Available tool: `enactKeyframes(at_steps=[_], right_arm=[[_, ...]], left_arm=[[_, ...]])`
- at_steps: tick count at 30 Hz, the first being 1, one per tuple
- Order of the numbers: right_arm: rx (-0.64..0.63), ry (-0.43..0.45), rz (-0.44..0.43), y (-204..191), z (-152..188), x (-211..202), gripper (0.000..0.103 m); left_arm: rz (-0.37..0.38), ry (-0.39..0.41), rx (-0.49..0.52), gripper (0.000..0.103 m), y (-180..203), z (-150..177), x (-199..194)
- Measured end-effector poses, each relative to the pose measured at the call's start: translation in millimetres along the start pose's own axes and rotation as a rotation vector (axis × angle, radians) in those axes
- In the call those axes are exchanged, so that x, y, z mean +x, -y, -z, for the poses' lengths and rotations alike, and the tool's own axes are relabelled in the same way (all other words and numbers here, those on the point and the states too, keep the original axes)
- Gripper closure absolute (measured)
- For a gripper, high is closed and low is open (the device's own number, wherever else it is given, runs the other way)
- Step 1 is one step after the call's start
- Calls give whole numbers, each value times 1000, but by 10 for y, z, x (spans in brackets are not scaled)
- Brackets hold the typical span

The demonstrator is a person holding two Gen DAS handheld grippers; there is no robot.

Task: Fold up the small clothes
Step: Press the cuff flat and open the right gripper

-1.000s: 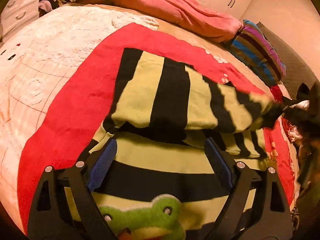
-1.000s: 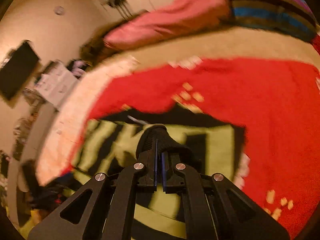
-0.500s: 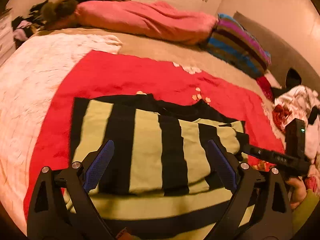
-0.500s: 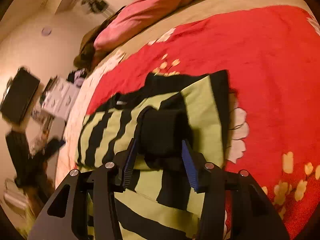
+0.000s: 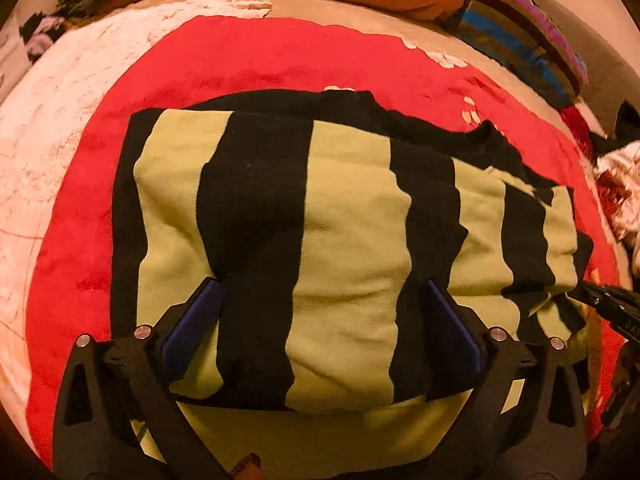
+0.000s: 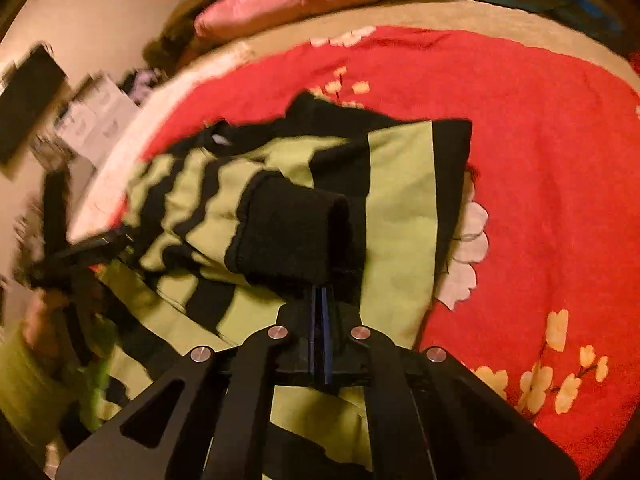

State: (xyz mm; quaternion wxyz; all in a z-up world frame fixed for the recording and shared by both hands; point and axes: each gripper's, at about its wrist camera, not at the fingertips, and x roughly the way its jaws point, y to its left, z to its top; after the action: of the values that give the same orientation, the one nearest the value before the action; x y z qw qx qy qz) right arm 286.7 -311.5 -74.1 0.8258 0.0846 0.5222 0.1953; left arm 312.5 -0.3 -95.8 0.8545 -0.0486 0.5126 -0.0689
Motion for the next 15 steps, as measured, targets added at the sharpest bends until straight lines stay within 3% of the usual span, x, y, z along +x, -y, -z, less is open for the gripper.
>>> enactKeyframes(at_steps=[6, 9, 11, 15], right_arm=[[116, -21, -16, 145, 62, -68, 101], [211, 98, 3, 227, 98, -348, 101], [197, 174, 45, 141, 82, -487, 97], [65, 227, -2, -265, -8, -500, 97]], left_arm=[[14, -12, -1, 9, -2, 10, -38], [16, -11, 3, 9, 5, 32, -60], [10, -7, 8, 9, 27, 56, -66], [1, -1, 18, 9, 82, 82, -68]])
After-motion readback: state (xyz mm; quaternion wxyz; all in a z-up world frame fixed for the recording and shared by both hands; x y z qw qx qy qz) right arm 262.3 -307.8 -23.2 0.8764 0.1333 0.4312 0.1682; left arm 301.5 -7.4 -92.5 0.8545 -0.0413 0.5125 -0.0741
